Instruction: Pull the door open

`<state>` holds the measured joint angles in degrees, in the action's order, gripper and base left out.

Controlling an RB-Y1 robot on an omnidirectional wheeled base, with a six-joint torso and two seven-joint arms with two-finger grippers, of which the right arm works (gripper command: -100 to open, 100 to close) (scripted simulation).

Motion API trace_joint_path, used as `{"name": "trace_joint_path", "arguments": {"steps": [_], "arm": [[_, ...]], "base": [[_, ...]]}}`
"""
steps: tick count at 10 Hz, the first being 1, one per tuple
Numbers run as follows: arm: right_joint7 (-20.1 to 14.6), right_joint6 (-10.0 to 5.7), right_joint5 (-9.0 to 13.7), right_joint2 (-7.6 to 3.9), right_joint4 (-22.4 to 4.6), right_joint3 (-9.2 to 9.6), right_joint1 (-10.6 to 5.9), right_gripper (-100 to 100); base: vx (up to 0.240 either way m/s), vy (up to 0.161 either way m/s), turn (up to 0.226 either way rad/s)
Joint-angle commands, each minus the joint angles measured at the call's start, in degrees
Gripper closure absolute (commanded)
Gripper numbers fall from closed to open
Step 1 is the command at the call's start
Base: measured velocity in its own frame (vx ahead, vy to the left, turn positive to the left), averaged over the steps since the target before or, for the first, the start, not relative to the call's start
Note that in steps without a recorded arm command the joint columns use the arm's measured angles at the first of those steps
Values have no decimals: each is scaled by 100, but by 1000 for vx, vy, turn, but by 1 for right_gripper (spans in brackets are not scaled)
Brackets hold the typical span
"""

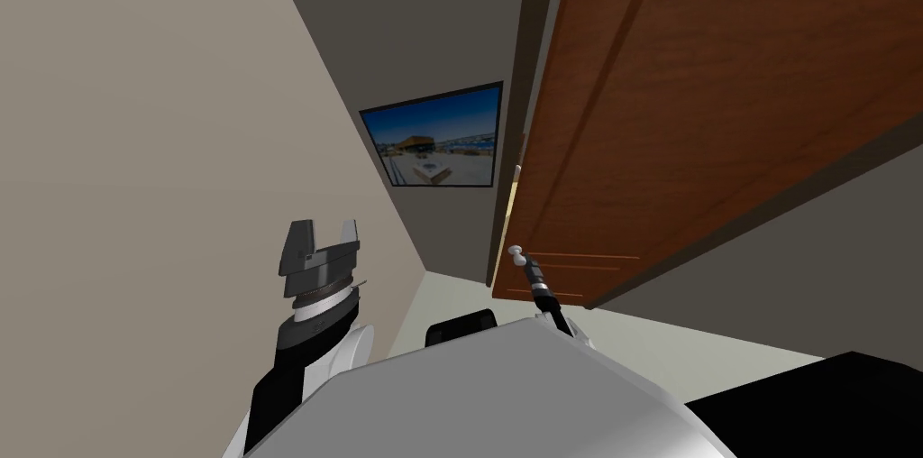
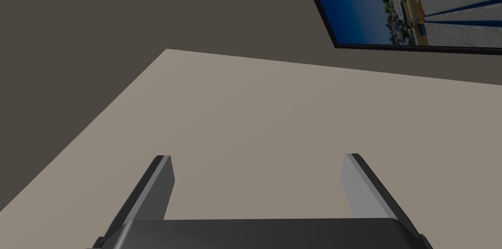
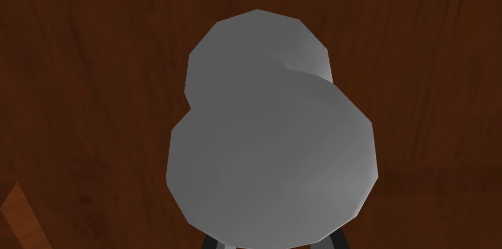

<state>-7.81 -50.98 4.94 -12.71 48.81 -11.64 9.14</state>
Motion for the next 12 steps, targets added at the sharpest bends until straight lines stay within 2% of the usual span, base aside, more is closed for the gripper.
{"name": "trace_joint_path", "arguments": {"steps": [1,2,7,8,10,11,12], "arm": [[-171,-92,48,57,-6,128,-109,100],[-391,-78,207,28,-20,215,-130,100],[-408,-78,207,28,-86,215,-130,100],[-408,-78,207,28,-20,215,-130,100],[-832,-51,525,-29,-49,389,-173,100],[-883,-51,525,-29,-49,389,-173,100],[-1083,-38,685,-57,-63,476,-194,100]], "base": [[-48,-12,45],[-56,-7,46],[-11,-1,11],[2,2,-16],[-65,-13,80],[-63,-25,59],[-41,-14,43]]}}
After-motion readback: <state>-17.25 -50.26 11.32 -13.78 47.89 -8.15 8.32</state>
